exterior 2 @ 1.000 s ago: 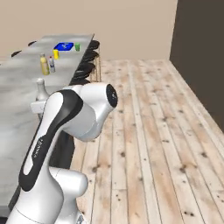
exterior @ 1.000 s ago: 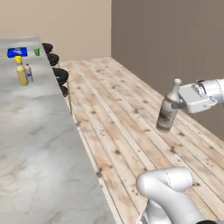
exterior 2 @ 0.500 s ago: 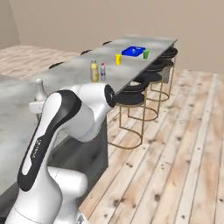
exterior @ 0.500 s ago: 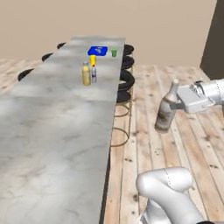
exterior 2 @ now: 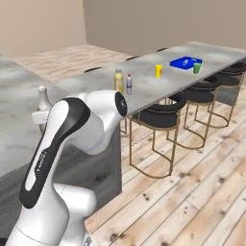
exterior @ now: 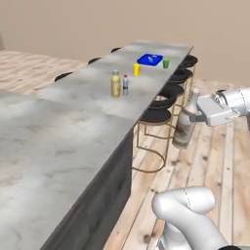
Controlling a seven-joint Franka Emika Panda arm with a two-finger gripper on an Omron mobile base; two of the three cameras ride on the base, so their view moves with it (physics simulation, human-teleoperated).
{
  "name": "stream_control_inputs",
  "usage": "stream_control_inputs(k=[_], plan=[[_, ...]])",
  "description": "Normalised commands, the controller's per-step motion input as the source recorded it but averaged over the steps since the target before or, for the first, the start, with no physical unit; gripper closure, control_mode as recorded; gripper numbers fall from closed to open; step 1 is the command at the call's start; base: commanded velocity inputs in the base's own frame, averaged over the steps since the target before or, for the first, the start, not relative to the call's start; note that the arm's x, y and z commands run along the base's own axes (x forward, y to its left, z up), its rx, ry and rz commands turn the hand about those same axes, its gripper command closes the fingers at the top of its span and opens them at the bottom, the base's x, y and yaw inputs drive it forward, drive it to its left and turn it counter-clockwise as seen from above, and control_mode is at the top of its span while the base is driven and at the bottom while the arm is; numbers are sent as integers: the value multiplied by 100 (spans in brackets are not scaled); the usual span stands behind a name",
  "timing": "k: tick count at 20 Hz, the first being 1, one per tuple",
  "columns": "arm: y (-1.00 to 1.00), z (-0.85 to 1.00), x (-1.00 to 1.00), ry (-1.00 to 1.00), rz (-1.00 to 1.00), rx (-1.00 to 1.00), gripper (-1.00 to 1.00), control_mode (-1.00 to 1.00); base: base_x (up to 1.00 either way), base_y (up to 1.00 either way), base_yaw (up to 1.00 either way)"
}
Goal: Place the drinks on the dining counter in a tight cluster.
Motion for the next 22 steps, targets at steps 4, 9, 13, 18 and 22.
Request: stream_control_inputs(k=[4, 9, 13, 18, 22], plan=[[0, 0, 0, 0, 0, 0, 100, 100, 39, -100, 41], [0, 0, 0, 0, 0, 0, 100, 100, 46, -100, 42], [0, 0, 0, 0, 0, 0, 100, 100, 55, -100, 46], [0, 0, 0, 0, 0, 0, 100, 100, 50, -100, 52], [0, 0, 0, 0, 0, 0, 100, 100, 49, -100, 55]])
